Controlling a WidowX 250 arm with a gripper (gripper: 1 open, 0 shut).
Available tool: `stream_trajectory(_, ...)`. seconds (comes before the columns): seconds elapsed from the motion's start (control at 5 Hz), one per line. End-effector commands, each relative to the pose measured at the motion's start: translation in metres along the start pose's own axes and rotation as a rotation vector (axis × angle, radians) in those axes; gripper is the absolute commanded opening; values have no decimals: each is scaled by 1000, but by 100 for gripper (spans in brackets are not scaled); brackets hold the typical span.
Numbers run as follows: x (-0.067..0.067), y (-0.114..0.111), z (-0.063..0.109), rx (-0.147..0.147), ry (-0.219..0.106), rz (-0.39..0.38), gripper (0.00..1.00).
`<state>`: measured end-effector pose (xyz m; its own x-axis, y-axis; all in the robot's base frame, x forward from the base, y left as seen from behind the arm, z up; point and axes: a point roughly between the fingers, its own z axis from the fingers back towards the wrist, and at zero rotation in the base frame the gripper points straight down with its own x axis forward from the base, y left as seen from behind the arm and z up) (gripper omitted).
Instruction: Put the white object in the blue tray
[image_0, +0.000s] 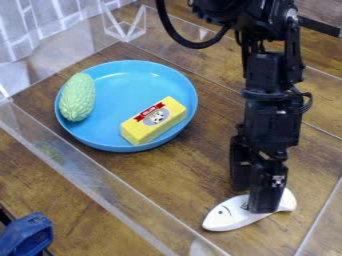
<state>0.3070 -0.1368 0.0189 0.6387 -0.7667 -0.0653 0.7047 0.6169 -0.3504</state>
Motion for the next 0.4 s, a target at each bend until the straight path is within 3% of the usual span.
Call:
stream_trajectory(0.0, -15, 18, -12, -14, 51, 40, 100)
stream_trajectory(0.2, -16, 19, -11, -16, 58, 39, 100)
